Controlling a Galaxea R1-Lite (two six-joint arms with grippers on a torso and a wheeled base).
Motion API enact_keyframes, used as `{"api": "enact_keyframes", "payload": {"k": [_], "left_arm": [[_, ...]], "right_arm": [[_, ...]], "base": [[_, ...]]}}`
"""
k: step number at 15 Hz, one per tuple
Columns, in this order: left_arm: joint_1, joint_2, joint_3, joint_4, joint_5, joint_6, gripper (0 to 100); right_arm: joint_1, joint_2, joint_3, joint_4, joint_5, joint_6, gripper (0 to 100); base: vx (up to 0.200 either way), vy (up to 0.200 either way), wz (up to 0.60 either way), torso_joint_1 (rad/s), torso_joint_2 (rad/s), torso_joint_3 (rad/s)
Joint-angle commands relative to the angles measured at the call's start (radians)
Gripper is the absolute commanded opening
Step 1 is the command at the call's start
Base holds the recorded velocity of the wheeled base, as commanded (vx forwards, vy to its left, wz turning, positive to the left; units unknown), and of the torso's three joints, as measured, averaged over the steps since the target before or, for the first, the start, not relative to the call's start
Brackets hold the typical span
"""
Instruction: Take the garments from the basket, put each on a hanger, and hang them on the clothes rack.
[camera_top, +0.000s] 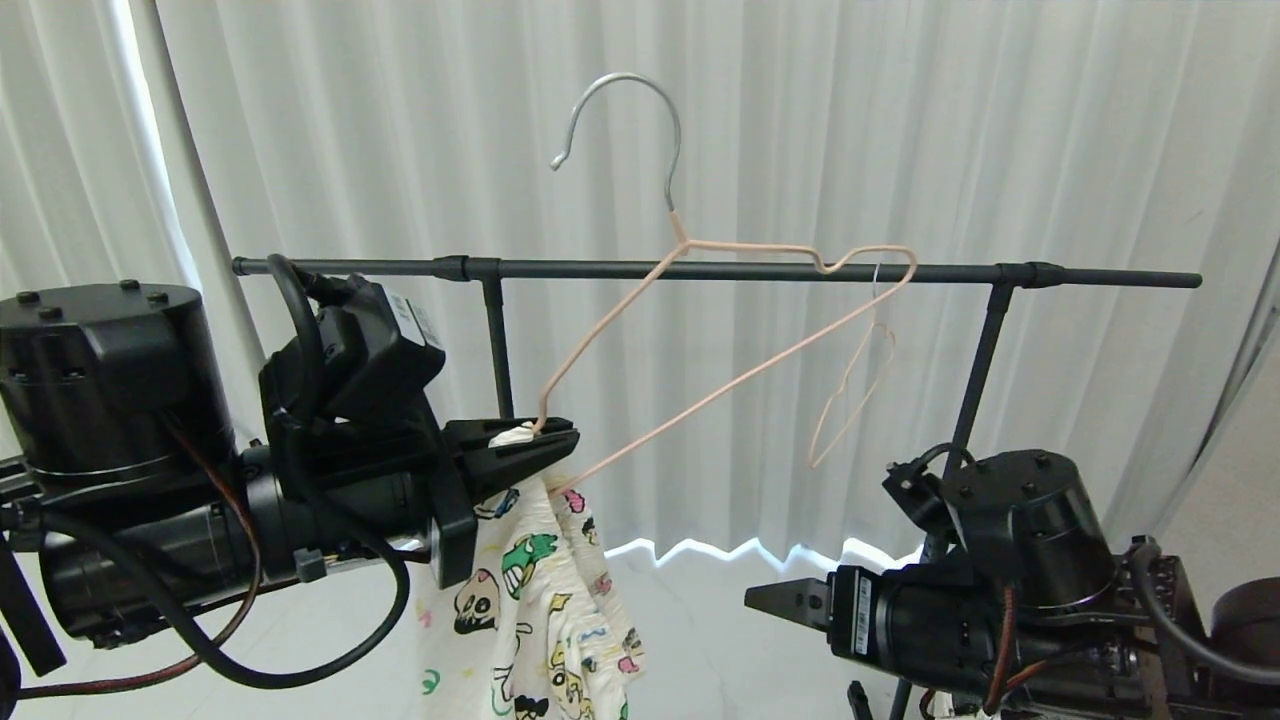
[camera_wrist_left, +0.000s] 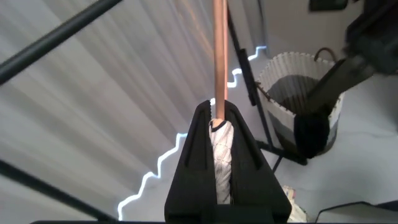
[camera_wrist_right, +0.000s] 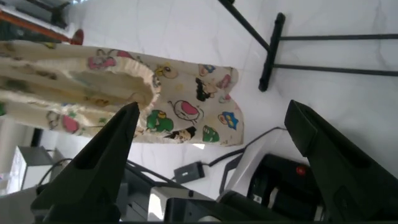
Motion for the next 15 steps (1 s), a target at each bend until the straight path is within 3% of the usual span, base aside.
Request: {"api": "enact_keyframes", "payload": {"k": [1, 7, 11, 15], "left_arm": [[-0.019, -0.011, -0.005, 0.0, 0.0, 0.0, 0], [-0.019, 0.023, -0.035, 0.0, 0.0, -0.001, 0], [-0.019, 0.025, -0.035, 0.0, 0.0, -0.003, 0], [-0.019, 0.029, -0.065, 0.0, 0.0, -0.001, 0]], "right_arm": [[0.034, 0.044, -0.022, -0.001, 0.0, 0.002, 100], [0.141, 0.213, -0.207, -0.004, 0.011, 0.026, 100], [0.154, 0.225, -0.219, -0.001, 0.009, 0.025, 100], [0.227, 0.233, -0.217, 0.047, -0.002, 0.025, 100]], "base": [[0.0, 0.0, 0.0, 0.0, 0.0, 0.0], [0.0, 0.0, 0.0, 0.0, 0.0, 0.0], [0.0, 0.0, 0.0, 0.0, 0.0, 0.0], [0.0, 0.0, 0.0, 0.0, 0.0, 0.0]]}}
